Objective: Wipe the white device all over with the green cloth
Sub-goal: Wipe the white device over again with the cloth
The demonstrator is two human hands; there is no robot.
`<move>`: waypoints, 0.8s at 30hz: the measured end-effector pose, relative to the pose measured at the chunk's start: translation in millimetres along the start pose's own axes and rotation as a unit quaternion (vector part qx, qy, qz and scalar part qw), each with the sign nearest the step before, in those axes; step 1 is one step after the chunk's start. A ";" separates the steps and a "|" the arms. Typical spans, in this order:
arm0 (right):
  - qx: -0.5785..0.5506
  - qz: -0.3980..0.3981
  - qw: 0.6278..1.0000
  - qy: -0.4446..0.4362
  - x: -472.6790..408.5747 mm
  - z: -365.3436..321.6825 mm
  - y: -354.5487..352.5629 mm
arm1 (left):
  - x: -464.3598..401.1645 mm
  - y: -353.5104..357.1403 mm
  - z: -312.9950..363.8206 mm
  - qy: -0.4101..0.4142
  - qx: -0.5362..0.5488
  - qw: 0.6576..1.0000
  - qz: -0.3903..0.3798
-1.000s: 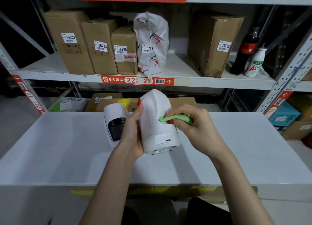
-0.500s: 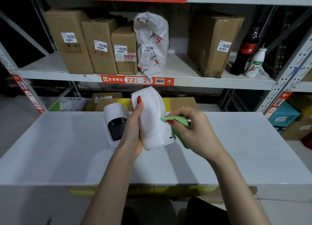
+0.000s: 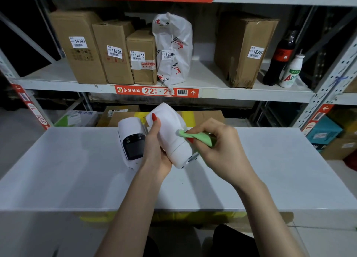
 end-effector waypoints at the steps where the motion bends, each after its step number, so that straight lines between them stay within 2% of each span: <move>1: -0.014 -0.021 1.000 0.001 1.0 -2.3 1.1 | 0.1 0.0 0.2 0.001 0.002 1.000 -0.003; 5: -0.014 -0.044 0.999 -0.001 1.2 -3.1 1.2 | -2.0 -1.3 -0.8 -0.005 0.003 1.000 0.001; 14: 0.096 0.069 0.993 -0.008 -4.4 8.7 -0.3 | -8.0 -4.6 -6.1 -0.010 0.036 0.999 0.010; 21: -0.006 -0.011 1.000 -0.004 -1.6 0.5 3.8 | -6.3 -3.0 -2.9 -0.018 0.031 0.999 0.004; 24: 0.007 0.007 1.000 -0.003 -2.0 1.0 4.1 | -5.9 -4.1 -2.9 -0.019 0.033 0.999 0.001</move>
Point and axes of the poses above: each hand's wrist, its own x-axis away from the middle knuckle, its own y-axis out of the palm, z = x × y, the point moved 1 cm from there along -x, towards the middle knuckle, and after that the axes turned 9 degrees about y, right-handed, at the moved point
